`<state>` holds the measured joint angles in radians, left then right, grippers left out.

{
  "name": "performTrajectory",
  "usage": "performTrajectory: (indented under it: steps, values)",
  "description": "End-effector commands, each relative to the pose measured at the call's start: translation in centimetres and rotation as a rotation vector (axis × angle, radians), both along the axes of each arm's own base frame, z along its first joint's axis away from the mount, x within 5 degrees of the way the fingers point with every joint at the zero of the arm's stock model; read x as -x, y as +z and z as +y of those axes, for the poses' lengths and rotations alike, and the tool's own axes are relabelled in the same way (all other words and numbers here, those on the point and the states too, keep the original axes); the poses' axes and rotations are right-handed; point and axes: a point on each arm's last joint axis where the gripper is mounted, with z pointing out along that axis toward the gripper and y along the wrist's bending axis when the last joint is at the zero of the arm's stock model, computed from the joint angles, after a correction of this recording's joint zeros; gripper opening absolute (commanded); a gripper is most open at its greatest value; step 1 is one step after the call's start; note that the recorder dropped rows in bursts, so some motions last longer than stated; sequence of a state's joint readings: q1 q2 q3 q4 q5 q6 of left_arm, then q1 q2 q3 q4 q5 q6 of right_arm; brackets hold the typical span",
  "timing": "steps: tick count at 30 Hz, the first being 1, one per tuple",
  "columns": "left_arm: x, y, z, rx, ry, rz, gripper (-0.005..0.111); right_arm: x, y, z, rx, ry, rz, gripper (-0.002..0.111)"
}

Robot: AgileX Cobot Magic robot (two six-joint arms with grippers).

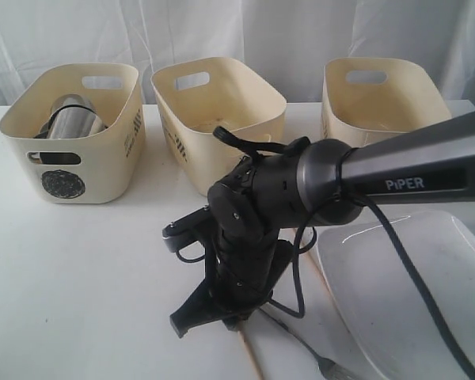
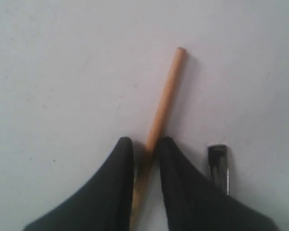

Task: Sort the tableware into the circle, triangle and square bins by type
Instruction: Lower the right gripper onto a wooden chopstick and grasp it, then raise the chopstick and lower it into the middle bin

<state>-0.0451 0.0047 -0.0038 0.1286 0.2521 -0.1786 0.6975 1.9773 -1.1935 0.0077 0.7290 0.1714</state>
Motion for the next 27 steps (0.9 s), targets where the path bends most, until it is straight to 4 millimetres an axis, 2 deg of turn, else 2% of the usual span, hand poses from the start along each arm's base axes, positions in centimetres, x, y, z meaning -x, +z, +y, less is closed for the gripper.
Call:
performTrajectory:
  steps: [1, 4, 10, 13, 15, 16, 17, 18, 19, 20, 21, 22, 23, 24, 25, 27]
  values:
    - [0.0, -0.1, 0.0, 0.0, 0.003, 0.0, 0.0, 0.1, -2.6, -0.1, 0.037, 0.014, 0.041, 0.01]
    - [0.0, -0.1, 0.0, 0.0, 0.003, 0.0, 0.0, 0.1, -2.8, -0.1, 0.042, 0.038, 0.049, 0.0]
    - [0.0, -0.1, 0.0, 0.0, 0.003, 0.0, 0.0, 0.1, -2.5, 0.1, 0.029, 0.07, 0.049, 0.0]
    - [0.0, -0.1, 0.0, 0.0, 0.003, 0.0, 0.0, 0.0, -1.0, 0.2, 0.004, 0.111, 0.005, 0.0]
    - [0.0, -0.1, 0.0, 0.0, 0.003, 0.0, 0.0, -0.1, 0.8, 0.3, -0.023, 0.131, -0.036, 0.0]
    - [0.0, -0.1, 0.0, 0.0, 0.003, 0.0, 0.0, -0.2, 1.9, 0.4, -0.042, 0.131, -0.062, 0.0]
    - [0.0, -0.1, 0.0, 0.0, 0.003, 0.0, 0.0, -0.4, 4.3, 0.5, -0.09, 0.131, -0.127, 0.0]
    - [0.0, -0.1, 0.0, 0.0, 0.003, 0.0, 0.0, -0.6, 5.7, 0.6, -0.121, 0.13, -0.171, 0.0]
    - [0.0, -0.1, 0.0, 0.0, 0.003, 0.0, 0.0, -0.9, 8.5, 0.8, -0.183, 0.135, -0.273, 0.0]
    - [0.0, -0.1, 0.0, 0.0, 0.003, 0.0, 0.0, -1.2, 10.1, 0.8, -0.218, 0.136, -0.342, 0.0]
    - [0.0, -0.1, 0.0, 0.0, 0.003, 0.0, 0.0, -1.9, 13.4, 0.5, -0.31, 0.117, -0.478, 0.0]
    - [0.0, -0.1, 0.0, 0.0, 0.003, 0.0, 0.0, -2.1, 15.2, 0.3, -0.36, 0.105, -0.553, 0.0]
    - [0.0, -0.1, 0.0, 0.0, 0.003, 0.0, 0.0, -2.5, 18.9, -0.5, -0.464, 0.07, -0.71, 0.0]
    - [0.0, -0.1, 0.0, 0.0, 0.003, 0.0, 0.0, -2.6, 20.3, -0.9, -0.507, 0.057, -0.778, 0.0]
    - [0.0, -0.1, 0.0, 0.0, 0.003, 0.0, 0.0, -2.9, 23.1, -2.1, -0.589, 0.03, -0.937, 0.0]
    - [0.0, -0.1, 0.0, 0.0, 0.003, 0.0, 0.0, -3.6, 25.5, -4.0, -0.65, -0.007, -1.112, 0.0]
